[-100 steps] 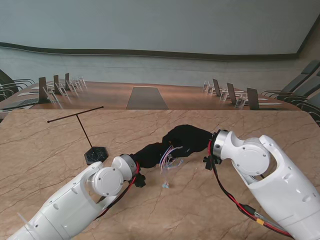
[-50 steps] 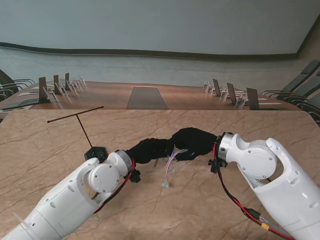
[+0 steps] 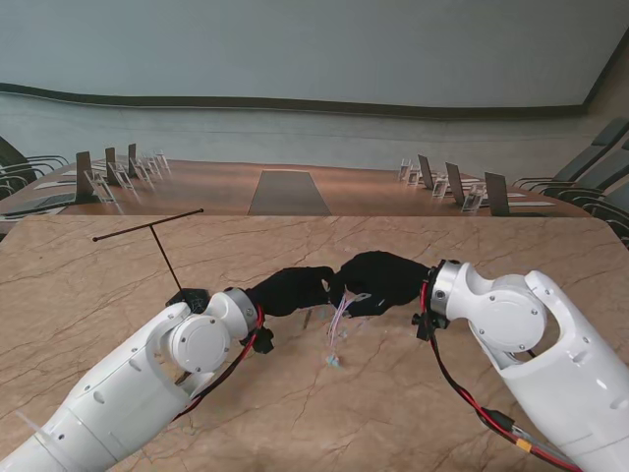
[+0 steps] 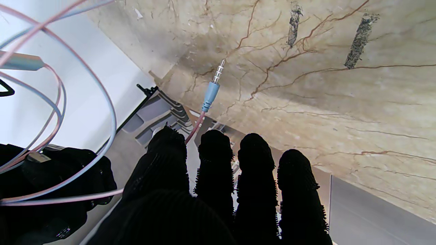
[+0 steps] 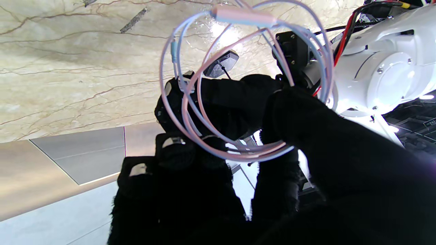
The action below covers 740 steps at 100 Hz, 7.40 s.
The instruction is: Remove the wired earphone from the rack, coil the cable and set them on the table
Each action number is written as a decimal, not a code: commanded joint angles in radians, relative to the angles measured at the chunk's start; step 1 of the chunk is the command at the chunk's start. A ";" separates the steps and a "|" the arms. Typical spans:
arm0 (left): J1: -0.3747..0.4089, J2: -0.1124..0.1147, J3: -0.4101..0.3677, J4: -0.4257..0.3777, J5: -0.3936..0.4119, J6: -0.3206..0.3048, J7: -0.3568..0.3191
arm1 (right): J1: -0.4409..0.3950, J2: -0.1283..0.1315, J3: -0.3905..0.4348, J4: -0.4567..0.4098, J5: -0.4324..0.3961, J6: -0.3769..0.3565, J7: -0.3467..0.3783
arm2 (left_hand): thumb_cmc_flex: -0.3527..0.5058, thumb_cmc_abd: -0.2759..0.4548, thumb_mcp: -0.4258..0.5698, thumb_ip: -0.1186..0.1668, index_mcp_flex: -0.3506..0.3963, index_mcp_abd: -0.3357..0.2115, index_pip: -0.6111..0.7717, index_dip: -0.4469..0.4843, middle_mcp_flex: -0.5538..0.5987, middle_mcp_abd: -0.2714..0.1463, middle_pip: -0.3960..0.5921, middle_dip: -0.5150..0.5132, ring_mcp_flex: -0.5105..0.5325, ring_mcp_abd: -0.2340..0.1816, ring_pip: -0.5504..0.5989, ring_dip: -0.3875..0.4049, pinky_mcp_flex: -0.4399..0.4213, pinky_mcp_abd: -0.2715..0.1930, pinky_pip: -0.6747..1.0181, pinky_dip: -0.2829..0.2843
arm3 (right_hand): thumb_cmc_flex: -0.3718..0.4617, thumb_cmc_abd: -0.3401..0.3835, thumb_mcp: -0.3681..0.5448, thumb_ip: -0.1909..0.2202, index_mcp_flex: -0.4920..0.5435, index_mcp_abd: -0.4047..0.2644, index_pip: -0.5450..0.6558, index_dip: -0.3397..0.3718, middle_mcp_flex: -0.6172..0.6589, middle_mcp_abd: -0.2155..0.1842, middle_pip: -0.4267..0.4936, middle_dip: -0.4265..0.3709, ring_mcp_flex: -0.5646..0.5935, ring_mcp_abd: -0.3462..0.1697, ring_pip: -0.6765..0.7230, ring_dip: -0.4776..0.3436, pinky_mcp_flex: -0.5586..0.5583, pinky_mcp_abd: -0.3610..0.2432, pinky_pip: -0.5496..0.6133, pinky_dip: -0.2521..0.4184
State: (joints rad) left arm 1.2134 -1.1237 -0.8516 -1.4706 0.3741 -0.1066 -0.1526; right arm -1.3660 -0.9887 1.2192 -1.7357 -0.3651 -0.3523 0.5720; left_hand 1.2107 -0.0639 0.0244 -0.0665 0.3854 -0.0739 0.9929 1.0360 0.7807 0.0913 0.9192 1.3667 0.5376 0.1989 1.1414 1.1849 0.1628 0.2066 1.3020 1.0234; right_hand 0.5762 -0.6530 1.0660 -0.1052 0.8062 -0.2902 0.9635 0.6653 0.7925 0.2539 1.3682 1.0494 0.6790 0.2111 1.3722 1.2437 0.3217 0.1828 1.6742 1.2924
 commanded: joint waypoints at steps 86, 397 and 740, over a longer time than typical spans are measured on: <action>0.044 -0.016 -0.067 -0.041 -0.056 0.004 0.057 | -0.016 -0.006 0.000 -0.004 -0.040 0.029 -0.018 | 0.080 -0.059 0.067 -0.047 0.113 -0.046 0.126 0.207 0.199 -0.013 0.005 -0.195 0.274 0.026 0.050 -0.076 0.282 0.136 0.160 -0.034 | 0.067 0.014 0.136 0.085 0.047 -0.046 0.137 0.044 0.077 0.115 0.047 -0.090 0.083 0.099 0.049 -0.042 0.013 -0.048 -0.010 -0.010; 0.079 -0.055 -0.023 -0.122 -0.336 0.229 0.034 | 0.004 -0.050 -0.044 0.109 -0.094 0.059 -0.212 | 0.080 -0.071 0.154 -0.047 0.098 0.052 0.192 0.162 0.241 -0.014 0.039 -0.238 0.361 0.021 0.050 -0.116 0.372 0.185 0.191 -0.123 | 0.001 -0.049 0.292 0.259 0.097 -0.019 0.256 0.094 0.242 0.117 0.031 -0.191 0.219 0.142 0.120 -0.198 0.142 0.009 0.045 -0.060; 0.082 -0.007 -0.050 -0.159 -0.353 0.192 -0.120 | -0.021 -0.063 -0.047 0.112 -0.109 0.105 -0.269 | 0.080 -0.033 0.108 -0.022 0.023 0.017 0.135 0.092 0.167 -0.001 -0.004 -0.258 0.261 0.033 0.008 -0.107 0.254 0.133 0.152 -0.114 | 0.011 -0.067 0.304 0.250 0.132 0.014 0.216 0.036 -0.519 -0.026 -0.319 -0.497 -0.487 -0.070 -0.300 -0.446 -0.361 -0.245 -0.203 -0.309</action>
State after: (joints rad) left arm 1.2983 -1.1302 -0.9060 -1.6136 0.0295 0.0896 -0.2614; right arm -1.3779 -1.0468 1.1764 -1.6363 -0.4685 -0.2609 0.3060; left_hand 1.2394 -0.1113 0.1326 -0.0954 0.3892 0.1130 0.9929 1.1203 0.9663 0.0927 0.9096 1.1096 0.8127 0.2293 1.1496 1.0751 0.4282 0.3542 1.4411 0.9066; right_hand 0.4810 -0.7692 1.2523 0.0965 0.8439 -0.2396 1.0857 0.6817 0.2956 0.2691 1.1035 0.6111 0.2351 0.1626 1.1006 0.8428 -0.0163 0.0323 1.4809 1.0128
